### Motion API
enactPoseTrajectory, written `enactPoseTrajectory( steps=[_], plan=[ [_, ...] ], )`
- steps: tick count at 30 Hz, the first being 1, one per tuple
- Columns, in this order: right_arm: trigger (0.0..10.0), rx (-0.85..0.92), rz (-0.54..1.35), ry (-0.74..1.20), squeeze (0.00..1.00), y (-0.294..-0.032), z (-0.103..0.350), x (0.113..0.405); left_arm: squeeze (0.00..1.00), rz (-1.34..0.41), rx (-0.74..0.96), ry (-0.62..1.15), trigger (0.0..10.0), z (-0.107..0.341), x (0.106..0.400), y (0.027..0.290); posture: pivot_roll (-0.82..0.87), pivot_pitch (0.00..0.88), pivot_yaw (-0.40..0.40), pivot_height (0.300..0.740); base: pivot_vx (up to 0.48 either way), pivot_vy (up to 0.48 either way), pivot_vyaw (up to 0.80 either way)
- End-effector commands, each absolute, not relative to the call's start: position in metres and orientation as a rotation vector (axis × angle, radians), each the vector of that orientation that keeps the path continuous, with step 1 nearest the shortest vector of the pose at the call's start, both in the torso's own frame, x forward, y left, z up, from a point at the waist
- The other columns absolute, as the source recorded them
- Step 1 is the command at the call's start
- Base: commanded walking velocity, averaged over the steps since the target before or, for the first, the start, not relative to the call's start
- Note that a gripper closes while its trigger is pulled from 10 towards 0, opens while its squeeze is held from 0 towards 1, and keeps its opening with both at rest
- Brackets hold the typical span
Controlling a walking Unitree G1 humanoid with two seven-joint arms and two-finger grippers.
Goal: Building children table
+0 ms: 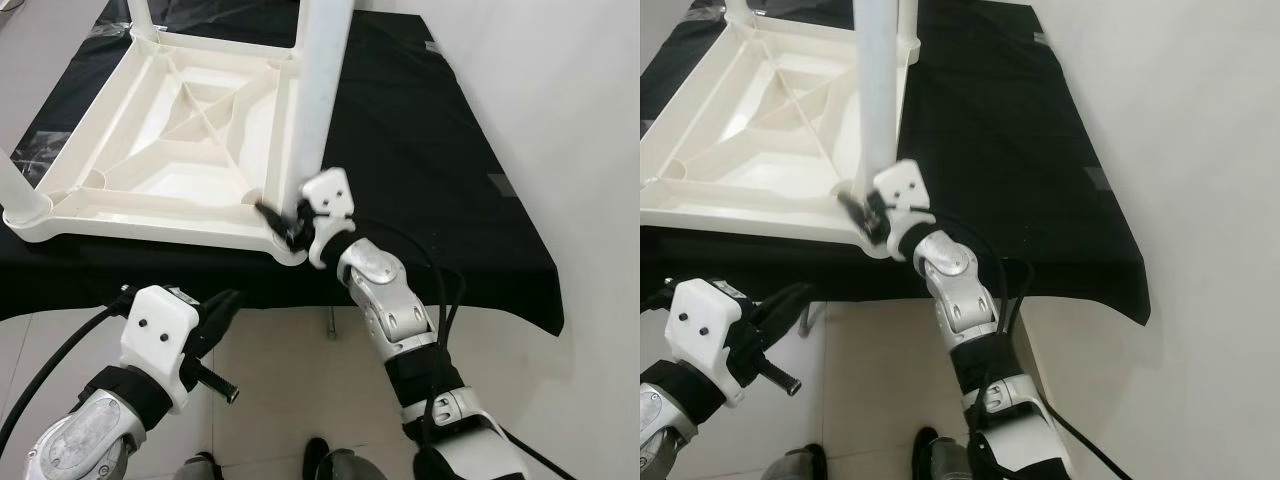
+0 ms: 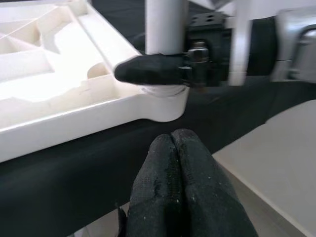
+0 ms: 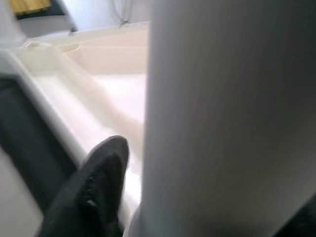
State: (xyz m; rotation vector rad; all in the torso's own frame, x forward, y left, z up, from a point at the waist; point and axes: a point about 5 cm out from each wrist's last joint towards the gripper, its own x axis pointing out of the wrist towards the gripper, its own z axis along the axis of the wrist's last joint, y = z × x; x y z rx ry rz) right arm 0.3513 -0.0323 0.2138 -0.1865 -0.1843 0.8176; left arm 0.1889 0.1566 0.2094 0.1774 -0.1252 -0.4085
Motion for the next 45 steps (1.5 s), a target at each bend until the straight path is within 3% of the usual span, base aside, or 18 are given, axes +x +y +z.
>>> enactPoseTrajectory(
  steps=[1, 2, 3, 4, 5, 7, 10, 12, 22, 23, 34, 39, 41, 43, 44, 45],
  plan=[
    [10.0, -0.184, 0.906, -0.207, 1.00, -0.025, 0.220, 0.345, 0.00, -0.425, 0.176, -0.099, 10.0, 0.205, 0.188, 0.155, 0.15, 0.303, -0.158, 0.740, 0.000, 0.000, 0.00],
    [10.0, -0.196, 0.985, -0.250, 0.99, -0.025, 0.230, 0.345, 0.00, -0.424, 0.176, -0.100, 10.0, 0.205, 0.188, 0.155, 0.15, 0.302, -0.159, 0.740, 0.000, 0.000, 0.00],
    [10.0, -0.205, 1.069, -0.282, 0.06, -0.026, 0.240, 0.346, 0.00, -0.422, 0.175, -0.102, 10.0, 0.205, 0.189, 0.155, 0.15, 0.299, -0.165, 0.740, 0.000, 0.000, 0.00],
    [10.0, -0.205, 1.069, -0.282, 0.06, -0.026, 0.240, 0.346, 0.00, -0.422, 0.175, -0.102, 10.0, 0.205, 0.189, 0.155, 0.15, 0.299, -0.165, 0.740, 0.000, 0.000, 0.00],
    [10.0, -0.215, 1.133, -0.301, 0.00, -0.027, 0.247, 0.347, 0.00, -0.421, 0.175, -0.103, 10.0, 0.206, 0.189, 0.155, 0.15, 0.299, -0.165, 0.740, 0.000, 0.000, 0.00],
    [10.0, -0.220, 1.172, -0.311, 0.00, -0.028, 0.250, 0.348, 0.00, -0.421, 0.175, -0.103, 10.0, 0.206, 0.189, 0.155, 0.15, 0.299, -0.165, 0.740, 0.000, 0.000, 0.00],
    [10.0, -0.350, 1.459, -0.314, 0.00, -0.033, 0.261, 0.351, 0.00, -0.421, 0.172, -0.106, 10.0, 0.206, 0.189, 0.154, 0.16, 0.296, -0.170, 0.740, 0.000, 0.000, 0.00],
    [10.0, -0.330, 1.533, -0.296, 0.00, -0.033, 0.265, 0.351, 0.00, -0.420, 0.172, -0.107, 10.0, 0.206, 0.189, 0.154, 0.16, 0.296, -0.171, 0.740, 0.000, 0.000, 0.00],
    [10.0, -0.355, 1.710, -0.222, 0.00, -0.031, 0.265, 0.351, 0.00, -0.418, 0.174, -0.104, 10.0, 0.206, 0.188, 0.154, 0.17, 0.300, -0.172, 0.740, 0.000, 0.000, 0.00],
    [0.0, -0.351, 1.741, -0.214, 0.00, -0.030, 0.266, 0.353, 0.00, -0.419, 0.172, -0.104, 10.0, 0.206, 0.188, 0.154, 0.17, 0.299, -0.172, 0.740, 0.000, 0.000, 0.00],
    [0.0, -0.314, 1.706, -0.212, 0.00, -0.036, 0.264, 0.359, 0.00, -0.426, 0.165, -0.104, 10.0, 0.205, 0.188, 0.152, 0.16, 0.300, -0.173, 0.740, 0.000, 0.000, 0.00],
    [0.0, -0.263, 1.502, -0.248, 0.00, -0.049, 0.260, 0.368, 0.00, -0.428, 0.164, -0.101, 10.0, 0.205, 0.188, 0.152, 0.15, 0.305, -0.174, 0.740, 0.000, 0.000, 0.00],
    [0.0, -0.202, 1.286, -0.226, 0.00, -0.058, 0.245, 0.374, 0.00, -0.429, 0.161, -0.097, 10.0, 0.204, 0.187, 0.152, 0.14, 0.313, -0.168, 0.740, 0.000, 0.000, 0.00],
    [0.0, -0.171, 1.195, -0.216, 0.00, -0.062, 0.238, 0.376, 0.00, -0.430, 0.160, -0.095, 10.0, 0.204, 0.187, 0.152, 0.14, 0.313, -0.168, 0.740, 0.000, 0.000, 0.00],
    [0.0, -0.119, 0.961, -0.181, 0.00, -0.061, 0.221, 0.376, 0.00, -0.436, 0.158, -0.090, 10.0, 0.203, 0.187, 0.153, 0.13, 0.319, -0.163, 0.740, 0.000, 0.000, 0.00],
    [0.0, -0.119, 0.961, -0.181, 0.00, -0.061, 0.221, 0.376, 0.00, -0.436, 0.158, -0.090, 10.0, 0.203, 0.187, 0.153, 0.13, 0.319, -0.163, 0.740, 0.000, 0.000, 0.00]
  ],
)
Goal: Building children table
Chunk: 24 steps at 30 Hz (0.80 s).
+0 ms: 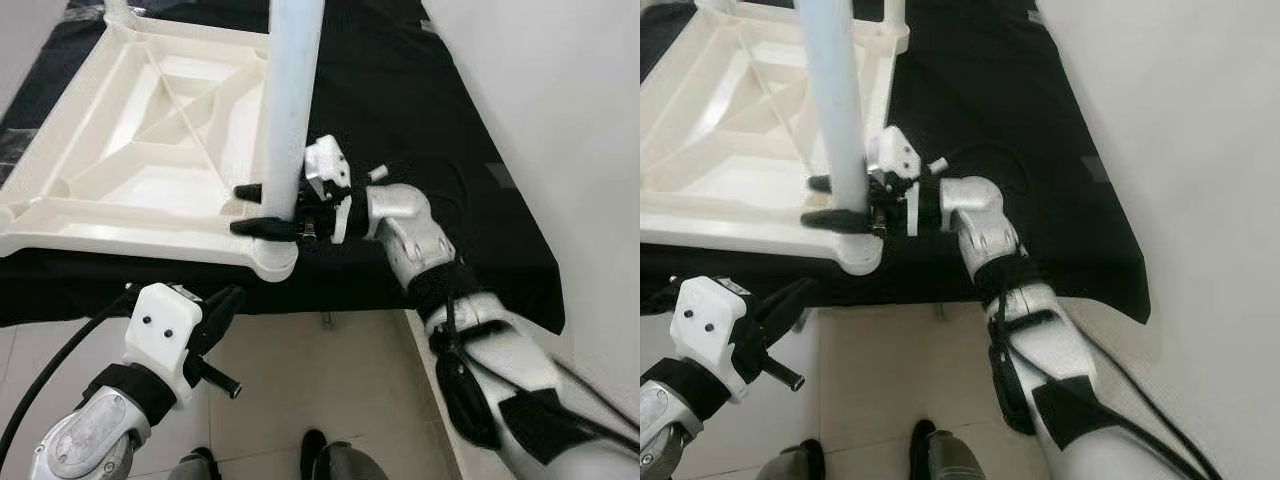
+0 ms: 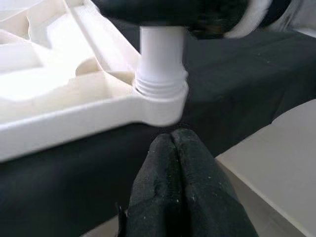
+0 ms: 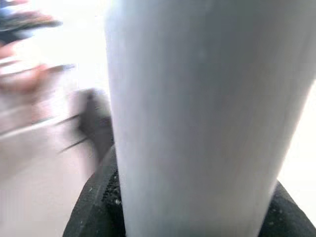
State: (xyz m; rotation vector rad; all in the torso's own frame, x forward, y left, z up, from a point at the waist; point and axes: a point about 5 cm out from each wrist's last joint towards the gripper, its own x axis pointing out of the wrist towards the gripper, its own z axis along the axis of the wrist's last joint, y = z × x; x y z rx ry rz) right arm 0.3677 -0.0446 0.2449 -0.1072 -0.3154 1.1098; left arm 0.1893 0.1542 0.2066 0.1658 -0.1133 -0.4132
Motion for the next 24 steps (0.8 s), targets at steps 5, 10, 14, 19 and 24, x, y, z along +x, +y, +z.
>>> enactPoseTrajectory(
  steps=[5, 10, 14, 19, 24],
  plan=[
    [0.0, -0.021, 0.661, -0.040, 0.00, -0.032, 0.173, 0.340, 0.00, -0.456, 0.153, -0.085, 10.0, 0.201, 0.190, 0.151, 0.14, 0.318, -0.141, 0.740, 0.000, 0.000, 0.00],
    [0.0, 0.003, 0.709, -0.038, 0.00, -0.017, 0.175, 0.344, 0.00, -0.452, 0.150, -0.094, 10.0, 0.202, 0.193, 0.151, 0.15, 0.298, -0.146, 0.740, 0.000, 0.000, 0.00],
    [10.0, -0.036, 0.724, -0.063, 0.00, -0.016, 0.192, 0.351, 0.00, -0.436, 0.155, -0.104, 10.0, 0.202, 0.195, 0.153, 0.15, 0.285, -0.159, 0.740, 0.000, 0.000, 0.00],
    [10.0, -0.049, 0.784, -0.107, 0.51, -0.014, 0.208, 0.349, 0.00, -0.434, 0.157, -0.108, 10.0, 0.203, 0.198, 0.153, 0.15, 0.276, -0.161, 0.740, 0.000, 0.000, 0.00],
    [10.0, 0.061, 1.101, -0.242, 1.00, -0.009, 0.237, 0.341, 0.00, -0.438, 0.160, -0.115, 10.0, 0.203, 0.199, 0.151, 0.16, 0.268, -0.165, 0.740, 0.000, 0.000, 0.00]
  ],
)
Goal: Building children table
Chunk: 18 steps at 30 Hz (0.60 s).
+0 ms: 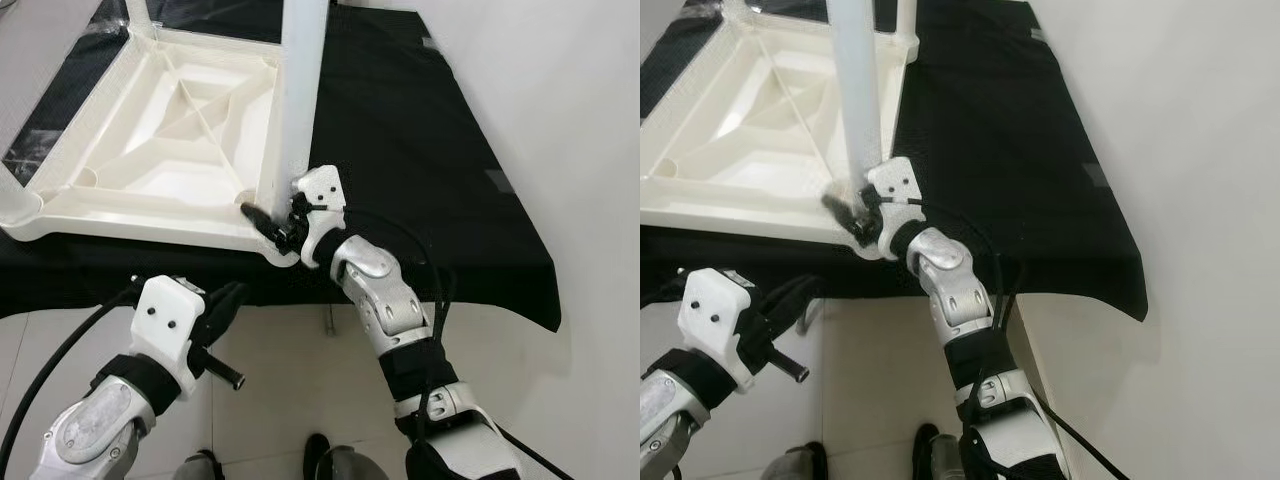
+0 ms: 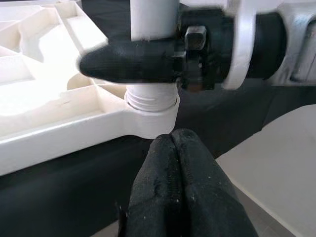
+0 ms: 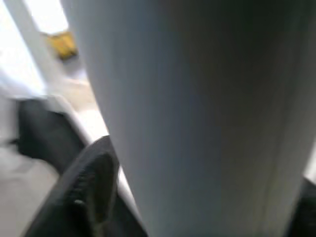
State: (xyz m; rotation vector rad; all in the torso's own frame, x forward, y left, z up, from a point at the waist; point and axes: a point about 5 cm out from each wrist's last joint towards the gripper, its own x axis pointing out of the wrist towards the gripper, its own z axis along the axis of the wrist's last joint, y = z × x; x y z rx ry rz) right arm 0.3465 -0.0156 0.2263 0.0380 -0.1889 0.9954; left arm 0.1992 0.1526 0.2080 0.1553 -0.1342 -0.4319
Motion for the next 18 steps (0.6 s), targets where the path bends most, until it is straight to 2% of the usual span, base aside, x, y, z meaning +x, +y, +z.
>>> enactPoseTrajectory(
  steps=[1, 3, 4, 7, 13, 15, 16, 18],
  plan=[
    [10.0, 0.061, 1.101, -0.242, 1.00, -0.009, 0.237, 0.341, 0.00, -0.438, 0.160, -0.115, 10.0, 0.203, 0.199, 0.151, 0.16, 0.268, -0.165, 0.740, 0.000, 0.000, 0.00],
    [10.0, 0.034, 1.254, -0.319, 0.98, -0.012, 0.250, 0.337, 0.00, -0.434, 0.160, -0.118, 10.0, 0.204, 0.200, 0.151, 0.16, 0.266, -0.168, 0.740, 0.000, 0.000, 0.00],
    [10.0, -0.013, 1.334, -0.331, 0.00, -0.015, 0.254, 0.338, 0.00, -0.431, 0.160, -0.121, 10.0, 0.204, 0.200, 0.151, 0.17, 0.265, -0.172, 0.740, 0.000, 0.000, 0.00],
    [10.0, -0.105, 1.444, -0.333, 0.00, -0.021, 0.261, 0.344, 0.00, -0.427, 0.164, -0.127, 10.0, 0.205, 0.201, 0.152, 0.18, 0.264, -0.180, 0.740, 0.000, 0.000, 0.00],
    [10.0, -0.126, 1.508, -0.324, 0.00, -0.022, 0.269, 0.349, 0.00, -0.421, 0.171, -0.135, 10.0, 0.207, 0.201, 0.153, 0.19, 0.264, -0.182, 0.740, 0.000, 0.000, 0.00],
    [9.7, -0.153, 1.535, -0.314, 0.00, -0.022, 0.270, 0.351, 0.00, -0.418, 0.173, -0.137, 10.0, 0.208, 0.201, 0.154, 0.19, 0.264, -0.181, 0.740, 0.000, 0.000, 0.00],
    [0.0, -0.162, 1.556, -0.307, 0.00, -0.021, 0.270, 0.351, 0.00, -0.417, 0.174, -0.138, 10.0, 0.208, 0.201, 0.154, 0.19, 0.265, -0.182, 0.740, 0.000, 0.000, 0.00],
    [0.0, -0.168, 1.586, -0.301, 0.00, -0.022, 0.270, 0.352, 0.00, -0.415, 0.175, -0.138, 10.0, 0.208, 0.202, 0.154, 0.19, 0.265, -0.182, 0.740, 0.000, 0.000, 0.00]
  ],
)
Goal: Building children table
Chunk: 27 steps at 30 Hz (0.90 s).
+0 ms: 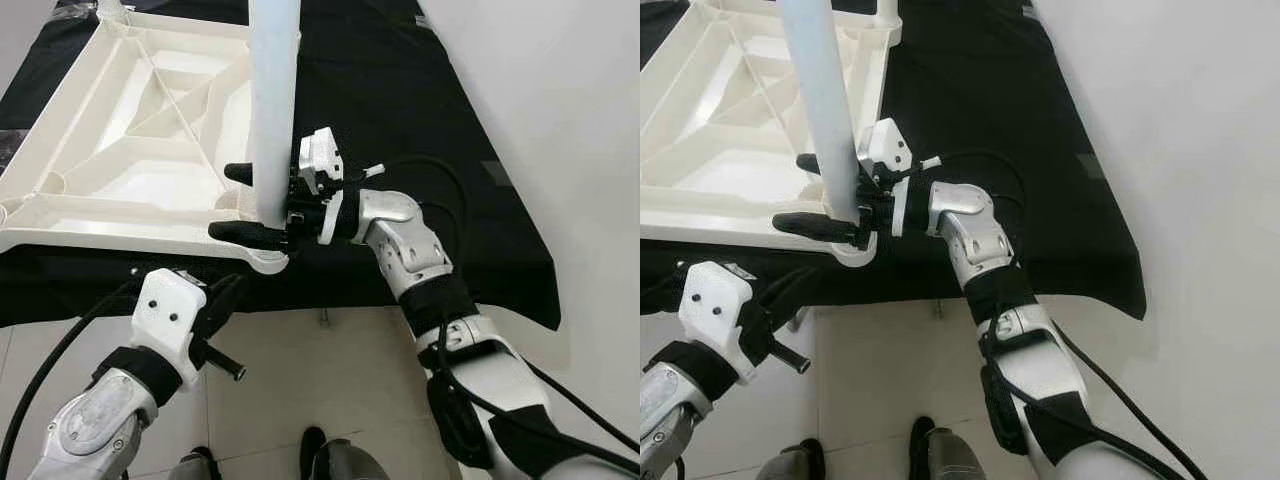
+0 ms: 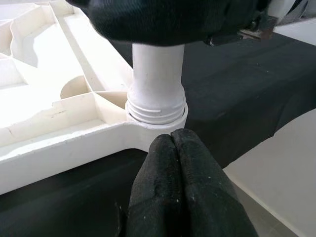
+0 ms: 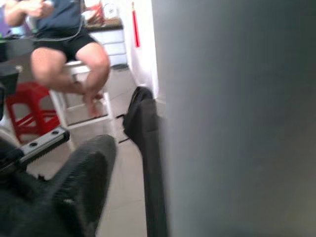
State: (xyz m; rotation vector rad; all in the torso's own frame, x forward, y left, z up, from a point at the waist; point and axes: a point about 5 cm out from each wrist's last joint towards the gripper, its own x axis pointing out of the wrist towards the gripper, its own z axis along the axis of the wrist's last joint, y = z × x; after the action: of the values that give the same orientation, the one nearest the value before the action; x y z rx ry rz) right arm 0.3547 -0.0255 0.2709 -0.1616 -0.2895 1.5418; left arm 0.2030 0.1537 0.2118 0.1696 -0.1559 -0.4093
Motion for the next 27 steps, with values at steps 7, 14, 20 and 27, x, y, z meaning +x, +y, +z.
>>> enactPoseTrajectory(
  steps=[7, 14, 20, 27],
  plan=[
    [0.0, -0.152, 1.620, -0.281, 0.00, -0.025, 0.271, 0.358, 0.00, -0.415, 0.176, -0.134, 10.0, 0.208, 0.200, 0.153, 0.19, 0.272, -0.188, 0.740, 0.000, 0.000, 0.00],
    [0.0, -0.154, 1.586, -0.272, 0.00, -0.034, 0.262, 0.361, 0.00, -0.420, 0.171, -0.131, 10.0, 0.207, 0.199, 0.151, 0.17, 0.274, -0.187, 0.740, 0.000, 0.000, 0.00],
    [0.0, -0.100, 1.290, -0.216, 0.00, -0.047, 0.239, 0.370, 0.00, -0.423, 0.167, -0.126, 10.0, 0.206, 0.198, 0.151, 0.14, 0.284, -0.201, 0.740, 0.000, 0.000, 0.00],
    [0.0, -0.044, 0.565, 0.027, 0.00, -0.054, 0.166, 0.345, 0.00, -0.423, 0.170, -0.113, 10.0, 0.205, 0.198, 0.153, 0.12, 0.309, -0.182, 0.740, 0.000, 0.000, 0.00]
  ],
)
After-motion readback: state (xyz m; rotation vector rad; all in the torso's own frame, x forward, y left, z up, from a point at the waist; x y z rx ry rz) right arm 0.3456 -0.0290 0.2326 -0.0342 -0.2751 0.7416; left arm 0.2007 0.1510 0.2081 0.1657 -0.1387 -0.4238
